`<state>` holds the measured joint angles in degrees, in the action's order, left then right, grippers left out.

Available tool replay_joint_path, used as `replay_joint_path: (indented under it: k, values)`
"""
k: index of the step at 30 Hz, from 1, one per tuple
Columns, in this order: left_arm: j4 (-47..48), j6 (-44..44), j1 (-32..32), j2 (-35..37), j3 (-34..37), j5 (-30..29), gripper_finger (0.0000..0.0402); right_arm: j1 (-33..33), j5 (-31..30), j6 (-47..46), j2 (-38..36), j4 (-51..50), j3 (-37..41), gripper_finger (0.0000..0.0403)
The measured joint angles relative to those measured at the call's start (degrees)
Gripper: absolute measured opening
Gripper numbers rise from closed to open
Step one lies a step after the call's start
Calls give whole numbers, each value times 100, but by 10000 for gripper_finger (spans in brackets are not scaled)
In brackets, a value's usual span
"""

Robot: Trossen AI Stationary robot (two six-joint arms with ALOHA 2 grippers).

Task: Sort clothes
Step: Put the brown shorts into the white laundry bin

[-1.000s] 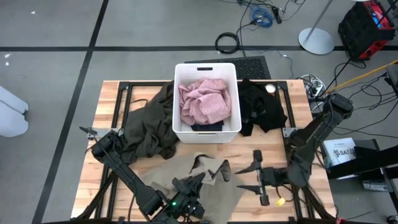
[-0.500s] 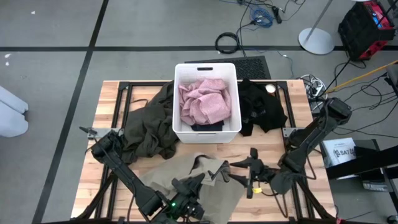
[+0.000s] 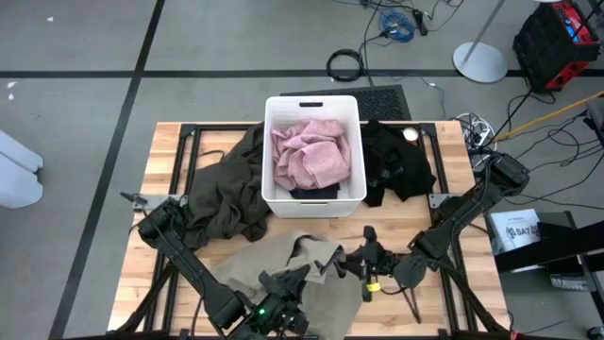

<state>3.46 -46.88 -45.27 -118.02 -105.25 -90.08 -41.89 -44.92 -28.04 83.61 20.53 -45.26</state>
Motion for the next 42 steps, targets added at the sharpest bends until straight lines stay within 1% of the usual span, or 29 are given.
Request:
replay_joint_path:
  k: [2, 5, 9, 12, 14, 16, 19, 22, 25, 28, 30, 31, 34, 37, 39, 42]
  values:
    - [1, -1, -72, 0, -134, 0, 33, -47, 13, 433, -57, 72, -212, 16]
    - [3, -104, -199, 48, -403, 3, 33, -89, 5, 1115, -174, -159, -884, 10]
    - [91, -314, -313, 459, -519, 26, 33, -36, -8, 2189, -175, -1129, -2091, 7]
    - [359, -350, -335, 960, -523, 23, 33, 223, 6, 2802, -175, -1949, -3068, 6]
    - [515, -325, -342, 1329, -523, 22, 33, 489, 113, 3010, -175, -2583, -3682, 6]
    - [640, -318, -344, 1684, -523, 22, 33, 859, 581, 3078, -175, -3066, -4213, 6]
    - [713, -364, -303, 2166, -523, 23, 33, 1453, 1318, 3076, -175, -3631, -4794, 6]
    - [1100, -262, -251, 2571, -523, 22, 33, 2039, 2025, 3044, -175, -3829, -5031, 6]
    - [1650, 466, -232, 2835, -523, 83, 33, 2425, 2746, 2810, -175, -3940, -5046, 6]
    - [2501, 1526, -300, 2884, -478, 444, 33, 2424, 3206, 2487, -125, -4364, -5052, 6]
    - [3167, 2359, -410, 2839, -369, 678, 33, 2339, 3555, 2193, -26, -4821, -5052, 6]
    - [3469, 2816, -445, 2784, -302, 767, 33, 2264, 3607, 2038, 39, -5037, -5052, 6]
    - [4057, 4063, -608, 2608, -14, 895, 33, 1912, 3536, 1640, 269, -5406, -4962, 6]
    - [4068, 5018, -872, 2336, 355, 930, 33, 1399, 3521, 1246, 455, -5353, -4723, 6]
    - [4032, 5536, -1081, 2064, 520, 979, 33, 1034, 3318, 916, 564, -5328, -4542, 6]
    - [3954, 6247, -1323, 1572, 559, 963, 33, 463, 2843, 418, 696, -5151, -4285, 6]
